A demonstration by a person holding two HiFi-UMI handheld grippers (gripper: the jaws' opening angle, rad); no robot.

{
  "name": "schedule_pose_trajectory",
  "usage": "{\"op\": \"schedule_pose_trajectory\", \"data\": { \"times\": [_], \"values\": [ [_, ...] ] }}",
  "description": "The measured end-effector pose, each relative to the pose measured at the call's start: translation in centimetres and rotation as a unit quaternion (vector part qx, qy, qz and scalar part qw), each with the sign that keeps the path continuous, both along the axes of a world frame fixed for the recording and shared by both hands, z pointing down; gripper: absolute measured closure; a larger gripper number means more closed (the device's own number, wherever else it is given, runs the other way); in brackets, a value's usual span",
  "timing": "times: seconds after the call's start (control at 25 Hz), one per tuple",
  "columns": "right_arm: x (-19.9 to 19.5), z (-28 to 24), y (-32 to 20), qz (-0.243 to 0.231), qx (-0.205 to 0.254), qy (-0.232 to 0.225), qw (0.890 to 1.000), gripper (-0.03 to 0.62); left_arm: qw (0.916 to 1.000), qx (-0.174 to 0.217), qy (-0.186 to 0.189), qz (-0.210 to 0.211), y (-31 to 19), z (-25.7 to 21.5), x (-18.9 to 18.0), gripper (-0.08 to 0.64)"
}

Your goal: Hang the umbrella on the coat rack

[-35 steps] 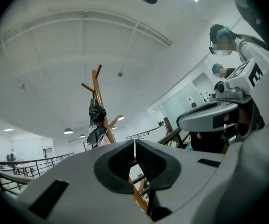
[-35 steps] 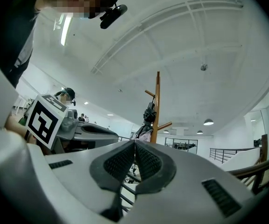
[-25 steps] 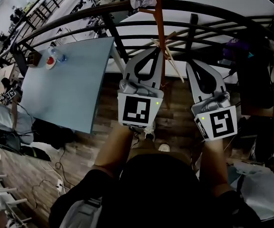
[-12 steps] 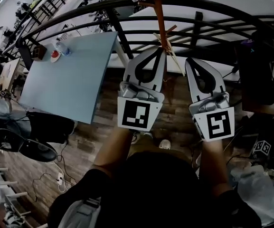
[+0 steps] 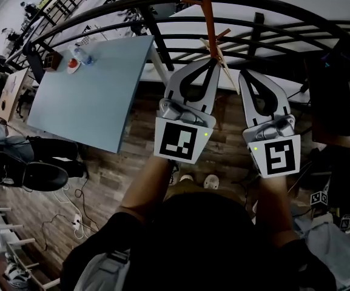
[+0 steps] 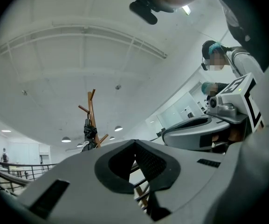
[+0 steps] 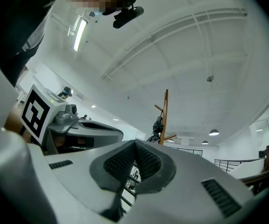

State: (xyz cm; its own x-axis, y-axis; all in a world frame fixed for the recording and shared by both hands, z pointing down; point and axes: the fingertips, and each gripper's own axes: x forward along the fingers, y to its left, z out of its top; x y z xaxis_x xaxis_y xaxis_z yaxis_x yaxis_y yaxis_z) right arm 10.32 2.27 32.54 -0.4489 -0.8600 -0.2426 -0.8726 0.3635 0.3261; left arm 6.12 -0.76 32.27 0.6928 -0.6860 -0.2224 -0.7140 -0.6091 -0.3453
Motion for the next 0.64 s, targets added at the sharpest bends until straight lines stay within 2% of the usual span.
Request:
{"op": "schedule_pose_trajectory", "data": {
  "times": [0.64],
  "values": [
    [-0.1, 1.0, -0.6, -0.008, 0.008, 0.005, 1.000, 0.563, 0.9998, 0.014, -0.014, 0.010, -0.4, 1.1, 0.7, 0.548]
  ]
}}
